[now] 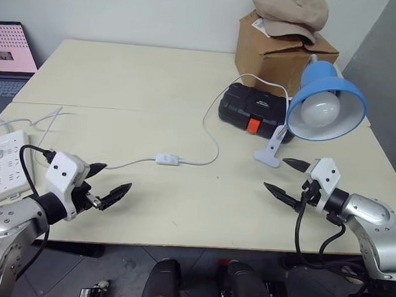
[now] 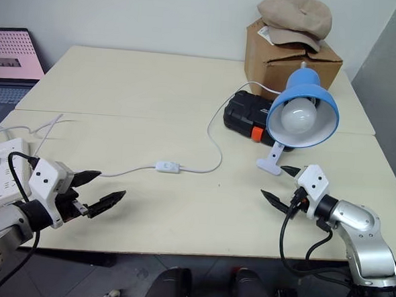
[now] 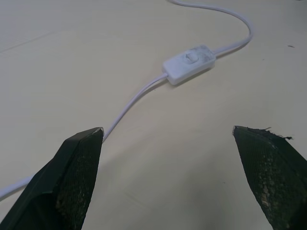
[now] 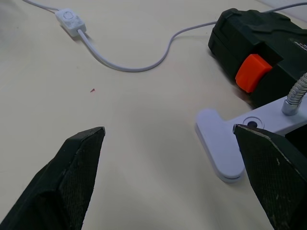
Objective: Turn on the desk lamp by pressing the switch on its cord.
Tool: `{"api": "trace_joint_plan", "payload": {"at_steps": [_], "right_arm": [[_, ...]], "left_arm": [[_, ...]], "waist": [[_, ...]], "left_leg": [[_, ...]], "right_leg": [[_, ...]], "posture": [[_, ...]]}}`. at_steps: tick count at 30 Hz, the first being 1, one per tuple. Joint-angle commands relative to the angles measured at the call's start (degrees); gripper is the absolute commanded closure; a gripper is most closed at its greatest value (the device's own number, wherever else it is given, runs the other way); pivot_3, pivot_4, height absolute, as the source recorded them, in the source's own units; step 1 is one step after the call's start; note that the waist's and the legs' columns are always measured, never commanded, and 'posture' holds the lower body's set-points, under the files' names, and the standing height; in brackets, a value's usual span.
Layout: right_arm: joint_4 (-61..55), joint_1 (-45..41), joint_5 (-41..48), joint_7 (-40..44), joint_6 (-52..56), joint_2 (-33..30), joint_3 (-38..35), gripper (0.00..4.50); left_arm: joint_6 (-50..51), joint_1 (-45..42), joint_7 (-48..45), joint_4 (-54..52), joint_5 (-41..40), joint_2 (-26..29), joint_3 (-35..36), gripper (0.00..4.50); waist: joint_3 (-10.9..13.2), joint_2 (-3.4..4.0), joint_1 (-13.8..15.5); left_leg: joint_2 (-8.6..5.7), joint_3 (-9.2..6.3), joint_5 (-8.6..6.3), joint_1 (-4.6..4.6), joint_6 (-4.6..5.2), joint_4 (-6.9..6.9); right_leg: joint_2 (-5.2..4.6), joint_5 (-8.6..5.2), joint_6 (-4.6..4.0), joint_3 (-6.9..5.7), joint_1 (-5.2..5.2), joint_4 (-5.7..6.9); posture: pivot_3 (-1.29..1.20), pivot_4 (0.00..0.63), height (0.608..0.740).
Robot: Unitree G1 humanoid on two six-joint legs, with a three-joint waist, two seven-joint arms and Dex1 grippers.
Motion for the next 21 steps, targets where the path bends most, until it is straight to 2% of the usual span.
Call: {"api": "trace_joint_plan", "payload": {"at_steps": [1,7,11,21], "right_arm": [[-1.11,-0.91,0.96,-0.11,-0.87,-0.27,-0.40,0.01],[-1.11,-0.81,1.16,0.04,-0.69,-0.08,-0.10,0.01],[-1.80,-0.59,2.06,0.12,0.84,0.06,0.27,0.01],[-5.03,-0.21,4.52,0.00,4.98,-0.31,1.89,0.01]], "left_arm": [[0.16,-0.51,-0.56,-2.09,-0.95,1.03,1.59,0.00],[0.81,-0.53,0.48,-2.96,0.18,1.12,1.59,0.00],[-3.07,-0.59,-0.82,-2.47,1.59,0.98,1.36,0.00],[-9.09,-5.94,-4.56,5.98,2.38,1.66,1.19,0.00]], "waist": [[0.00,0.00,0.01],[0.00,0.00,0.03],[0.00,0.00,0.05],[0.00,0.01,0.62]], "left_leg": [[0.00,0.00,0.00,0.00,0.00,0.00],[0.00,0.00,0.00,0.00,0.00,0.00],[0.00,0.00,0.00,0.00,0.00,0.01],[0.00,0.00,0.00,0.04,0.00,0.01]], "right_leg": [[0.00,0.00,0.00,0.00,0.00,0.00],[0.00,0.00,0.00,0.00,0.00,0.00],[0.00,0.00,0.01,0.00,0.01,0.00],[0.00,0.01,0.00,0.00,0.04,0.01]], "posture": [[0.00,0.150,0.740],[0.00,0.150,0.740],[0.00,0.150,0.740],[0.00,0.150,0.740]]}}
